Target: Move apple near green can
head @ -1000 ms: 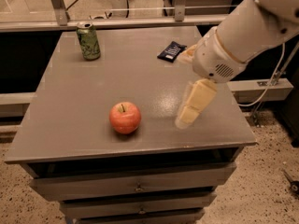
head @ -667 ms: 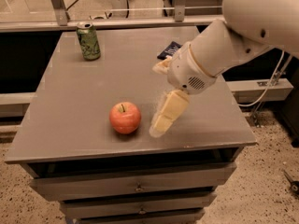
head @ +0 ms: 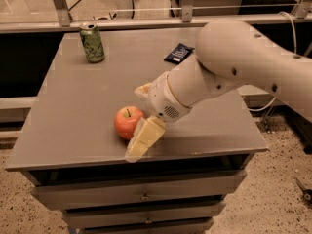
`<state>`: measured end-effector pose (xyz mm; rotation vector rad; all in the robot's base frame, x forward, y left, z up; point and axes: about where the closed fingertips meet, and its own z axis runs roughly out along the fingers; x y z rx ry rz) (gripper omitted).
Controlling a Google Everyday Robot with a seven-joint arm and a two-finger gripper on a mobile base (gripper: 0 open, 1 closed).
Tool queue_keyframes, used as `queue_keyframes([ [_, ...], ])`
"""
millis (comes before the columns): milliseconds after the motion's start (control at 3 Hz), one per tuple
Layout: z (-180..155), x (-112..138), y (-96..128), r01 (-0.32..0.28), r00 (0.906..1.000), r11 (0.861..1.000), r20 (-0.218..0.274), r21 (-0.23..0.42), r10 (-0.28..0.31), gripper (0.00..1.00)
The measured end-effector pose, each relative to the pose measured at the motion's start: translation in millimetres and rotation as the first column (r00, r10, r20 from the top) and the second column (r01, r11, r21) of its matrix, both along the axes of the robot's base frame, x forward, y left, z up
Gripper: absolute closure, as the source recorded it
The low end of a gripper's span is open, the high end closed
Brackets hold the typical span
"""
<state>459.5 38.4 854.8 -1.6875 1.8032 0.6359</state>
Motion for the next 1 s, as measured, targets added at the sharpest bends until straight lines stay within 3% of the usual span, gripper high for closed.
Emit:
queue_keyframes([
  [333,-10.9,1.4,13.1,0.016,0.9998,1.0,-0.007,0.022,-0.016,0.17],
  [667,-5.4,6.6,20.9,0.027,0.9996,0.998,0.008,0.049,-0.028,0.41],
  [1000,4.6,16.4,9.0,0.047,0.9983,0.997,0.031,0.06,-0.049,0.64],
])
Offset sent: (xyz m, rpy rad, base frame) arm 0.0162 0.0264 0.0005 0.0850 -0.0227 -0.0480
